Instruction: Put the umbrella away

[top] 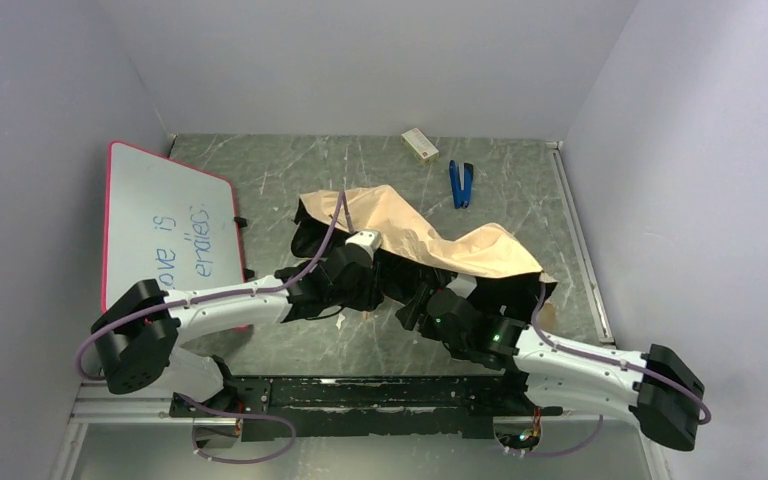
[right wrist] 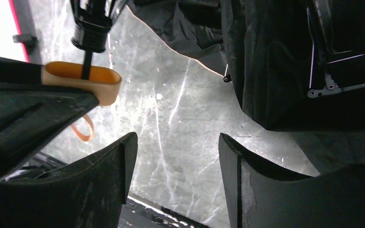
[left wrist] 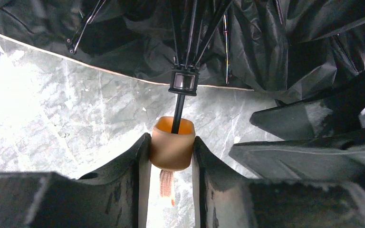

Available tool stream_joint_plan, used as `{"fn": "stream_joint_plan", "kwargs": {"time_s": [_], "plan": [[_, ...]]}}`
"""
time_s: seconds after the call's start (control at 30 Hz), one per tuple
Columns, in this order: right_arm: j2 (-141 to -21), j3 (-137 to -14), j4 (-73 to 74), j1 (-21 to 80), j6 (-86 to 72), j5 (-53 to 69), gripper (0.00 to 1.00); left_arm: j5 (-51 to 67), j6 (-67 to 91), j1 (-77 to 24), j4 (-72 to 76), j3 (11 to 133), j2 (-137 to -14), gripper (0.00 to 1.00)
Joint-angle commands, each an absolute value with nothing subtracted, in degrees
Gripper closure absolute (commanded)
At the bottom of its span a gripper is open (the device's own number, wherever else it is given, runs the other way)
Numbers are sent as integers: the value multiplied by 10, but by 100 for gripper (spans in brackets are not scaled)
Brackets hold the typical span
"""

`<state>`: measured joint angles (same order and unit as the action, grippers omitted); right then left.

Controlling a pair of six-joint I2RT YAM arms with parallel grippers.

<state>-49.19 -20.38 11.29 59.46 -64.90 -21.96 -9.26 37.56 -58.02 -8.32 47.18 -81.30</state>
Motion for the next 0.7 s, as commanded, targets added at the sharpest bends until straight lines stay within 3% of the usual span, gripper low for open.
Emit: {"fn": "stream_joint_plan", "kwargs": {"time_s": [0.0, 0.13, 0.3, 0.67], "plan": [[-545, -182, 7, 591, -600, -184, 34, -124, 389, -568, -81, 470, -819, 95], [-627, -172, -39, 591, -629, -161, 34, -115, 397, -568, -74, 481, -820, 95], [-672, -172, 28, 591, -728, -201, 33, -116, 430, -559, -71, 481, -811, 95], [-518, -170, 188, 589, -844, -270, 32, -149, 465, -522, -109, 452, -757, 95]]}}
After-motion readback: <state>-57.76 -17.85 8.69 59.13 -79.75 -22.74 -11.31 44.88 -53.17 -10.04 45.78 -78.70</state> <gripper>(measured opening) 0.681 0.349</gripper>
